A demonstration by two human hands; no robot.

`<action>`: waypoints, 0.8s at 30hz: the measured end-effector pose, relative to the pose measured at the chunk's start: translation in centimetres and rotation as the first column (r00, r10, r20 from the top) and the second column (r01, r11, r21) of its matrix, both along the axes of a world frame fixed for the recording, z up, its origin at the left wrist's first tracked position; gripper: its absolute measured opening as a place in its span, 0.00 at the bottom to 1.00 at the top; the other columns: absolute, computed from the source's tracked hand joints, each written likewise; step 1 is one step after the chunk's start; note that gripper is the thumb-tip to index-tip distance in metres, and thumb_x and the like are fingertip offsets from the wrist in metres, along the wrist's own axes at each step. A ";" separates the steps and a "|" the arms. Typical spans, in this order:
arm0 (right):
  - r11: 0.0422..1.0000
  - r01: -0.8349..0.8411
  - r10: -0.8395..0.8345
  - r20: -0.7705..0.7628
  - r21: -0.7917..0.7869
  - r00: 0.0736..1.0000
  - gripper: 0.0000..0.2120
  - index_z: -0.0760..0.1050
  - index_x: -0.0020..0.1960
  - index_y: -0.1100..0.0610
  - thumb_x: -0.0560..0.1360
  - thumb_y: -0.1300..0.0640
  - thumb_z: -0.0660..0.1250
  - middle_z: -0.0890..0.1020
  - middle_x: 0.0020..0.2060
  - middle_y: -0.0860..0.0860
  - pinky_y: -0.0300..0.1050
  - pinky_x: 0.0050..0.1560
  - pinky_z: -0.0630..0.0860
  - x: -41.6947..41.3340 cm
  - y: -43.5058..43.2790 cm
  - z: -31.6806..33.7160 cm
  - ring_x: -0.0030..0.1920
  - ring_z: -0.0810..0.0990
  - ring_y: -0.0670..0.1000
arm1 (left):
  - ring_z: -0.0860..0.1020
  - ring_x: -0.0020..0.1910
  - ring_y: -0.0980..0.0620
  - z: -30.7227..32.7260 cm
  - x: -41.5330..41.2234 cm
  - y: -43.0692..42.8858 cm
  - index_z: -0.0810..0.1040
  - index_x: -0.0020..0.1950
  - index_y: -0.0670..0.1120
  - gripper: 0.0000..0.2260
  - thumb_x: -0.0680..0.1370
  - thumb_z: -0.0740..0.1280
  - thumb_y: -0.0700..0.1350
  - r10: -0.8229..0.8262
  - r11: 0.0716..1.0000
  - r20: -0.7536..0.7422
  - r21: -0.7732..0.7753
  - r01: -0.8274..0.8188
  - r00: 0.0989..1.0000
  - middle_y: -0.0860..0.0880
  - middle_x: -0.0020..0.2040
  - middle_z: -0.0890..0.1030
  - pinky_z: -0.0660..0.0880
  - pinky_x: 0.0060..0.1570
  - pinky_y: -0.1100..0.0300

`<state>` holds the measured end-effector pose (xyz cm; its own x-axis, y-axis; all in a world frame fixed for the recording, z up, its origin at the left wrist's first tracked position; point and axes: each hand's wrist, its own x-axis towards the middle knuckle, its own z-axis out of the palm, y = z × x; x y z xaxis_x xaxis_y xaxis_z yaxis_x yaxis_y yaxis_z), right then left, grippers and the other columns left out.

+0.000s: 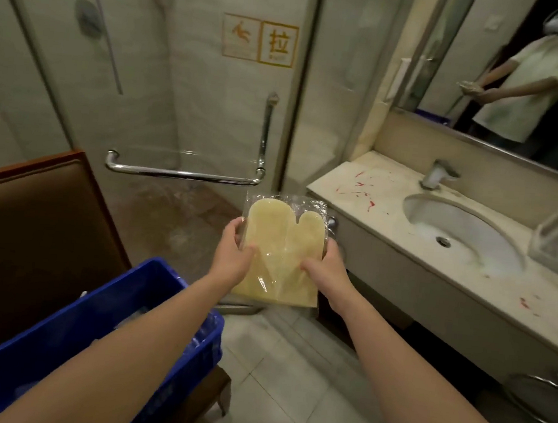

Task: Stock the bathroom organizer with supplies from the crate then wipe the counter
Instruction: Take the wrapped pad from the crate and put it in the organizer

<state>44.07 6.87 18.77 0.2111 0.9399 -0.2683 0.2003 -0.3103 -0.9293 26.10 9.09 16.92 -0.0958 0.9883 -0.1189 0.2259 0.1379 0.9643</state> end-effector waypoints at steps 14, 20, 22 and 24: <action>0.979 -0.187 0.147 0.369 0.075 0.918 0.50 0.48 0.76 0.36 0.66 0.66 0.71 0.54 0.77 0.45 0.24 0.35 0.71 21.5 -3.3 1.0 0.67 0.64 0.47 | 0.68 0.68 0.52 0.6 21.3 2.0 0.67 0.66 0.59 0.21 0.80 0.62 0.37 -0.203 0.958 -0.075 0.189 0.214 0.976 0.49 0.69 0.69 0.71 0.64 0.55; 0.994 -0.090 0.061 0.346 0.069 0.936 0.50 0.53 0.75 0.35 0.63 0.66 0.71 0.60 0.69 0.43 0.32 0.37 0.76 29.4 -5.2 0.6 0.52 0.74 0.45 | 0.75 0.58 0.52 1.2 29.2 1.7 0.72 0.68 0.53 0.23 0.76 0.63 0.33 -0.375 0.886 -0.195 0.211 0.412 0.906 0.49 0.64 0.72 0.73 0.61 0.62; 0.995 -0.050 0.015 0.355 0.089 0.935 0.49 0.54 0.76 0.39 0.64 0.67 0.71 0.58 0.68 0.43 0.30 0.38 0.76 31.7 -5.9 0.5 0.55 0.71 0.46 | 0.73 0.48 0.61 1.4 31.3 1.6 0.69 0.72 0.51 0.29 0.73 0.63 0.32 -0.462 0.834 -0.268 0.193 0.517 0.845 0.49 0.63 0.71 0.72 0.58 0.65; 0.994 -0.005 -0.035 0.369 0.108 0.929 0.48 0.54 0.76 0.42 0.65 0.69 0.71 0.55 0.70 0.42 0.27 0.39 0.73 33.7 -6.5 0.6 0.59 0.67 0.45 | 0.71 0.47 0.62 1.8 33.2 1.5 0.65 0.75 0.51 0.33 0.71 0.63 0.31 -0.561 0.765 -0.325 0.149 0.627 0.761 0.51 0.65 0.68 0.68 0.50 0.73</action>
